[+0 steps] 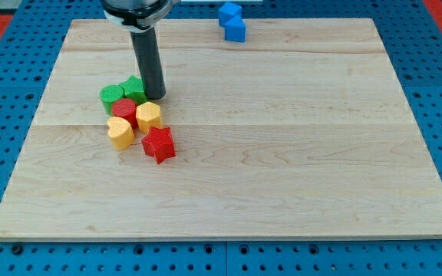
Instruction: Move the yellow hexagon to the left side of the red star
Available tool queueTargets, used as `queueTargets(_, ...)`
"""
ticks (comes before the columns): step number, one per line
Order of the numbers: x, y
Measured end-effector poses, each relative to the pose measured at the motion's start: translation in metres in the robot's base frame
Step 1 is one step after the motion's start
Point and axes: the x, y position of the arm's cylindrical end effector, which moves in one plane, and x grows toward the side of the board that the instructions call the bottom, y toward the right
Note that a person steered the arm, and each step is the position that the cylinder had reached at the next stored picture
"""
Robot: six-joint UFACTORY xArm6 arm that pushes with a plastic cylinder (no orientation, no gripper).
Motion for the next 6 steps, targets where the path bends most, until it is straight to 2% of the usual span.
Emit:
queueTargets(1,0.0,0.01)
queueTargets(3,0.026,0.01)
queueTargets(6,0.083,-0.013)
